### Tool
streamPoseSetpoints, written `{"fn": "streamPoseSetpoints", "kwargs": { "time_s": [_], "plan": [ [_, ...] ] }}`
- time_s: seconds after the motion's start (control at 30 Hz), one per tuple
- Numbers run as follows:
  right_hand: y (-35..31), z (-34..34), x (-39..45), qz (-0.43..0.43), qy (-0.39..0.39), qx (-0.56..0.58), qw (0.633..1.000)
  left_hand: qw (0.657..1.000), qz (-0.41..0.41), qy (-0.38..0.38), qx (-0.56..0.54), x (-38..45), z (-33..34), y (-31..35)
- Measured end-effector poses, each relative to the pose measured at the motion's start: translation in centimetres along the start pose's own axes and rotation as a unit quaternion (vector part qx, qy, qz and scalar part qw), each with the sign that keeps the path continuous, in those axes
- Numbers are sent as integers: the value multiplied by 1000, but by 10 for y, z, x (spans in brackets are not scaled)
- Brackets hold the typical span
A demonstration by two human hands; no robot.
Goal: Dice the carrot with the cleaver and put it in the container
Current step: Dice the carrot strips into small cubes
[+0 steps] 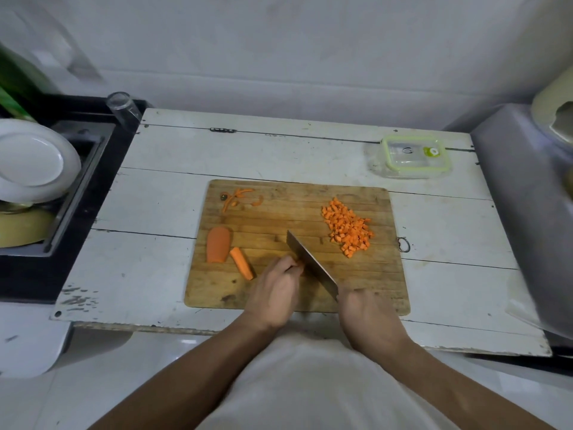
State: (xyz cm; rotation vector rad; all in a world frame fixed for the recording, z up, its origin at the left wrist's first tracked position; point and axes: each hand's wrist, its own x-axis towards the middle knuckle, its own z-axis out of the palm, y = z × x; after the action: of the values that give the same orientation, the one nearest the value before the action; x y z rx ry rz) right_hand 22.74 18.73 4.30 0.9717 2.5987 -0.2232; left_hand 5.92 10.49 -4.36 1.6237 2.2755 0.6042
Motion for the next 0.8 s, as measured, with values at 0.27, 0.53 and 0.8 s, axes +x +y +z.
{"fn": "streamPoseSetpoints", "kwargs": {
  "time_s": [0.27, 0.53, 0.8],
  "plan": [
    [-3, -10, 16, 14, 55, 83, 995, 997, -25, 36, -59, -8, -12, 10],
    [4, -8, -9, 17, 5, 39, 999, 921, -318, 6, -226, 5, -27, 15],
    [-1, 5, -1, 7, -2, 21, 1000, 875, -399, -17, -273, 24, -20, 12]
  ]
}}
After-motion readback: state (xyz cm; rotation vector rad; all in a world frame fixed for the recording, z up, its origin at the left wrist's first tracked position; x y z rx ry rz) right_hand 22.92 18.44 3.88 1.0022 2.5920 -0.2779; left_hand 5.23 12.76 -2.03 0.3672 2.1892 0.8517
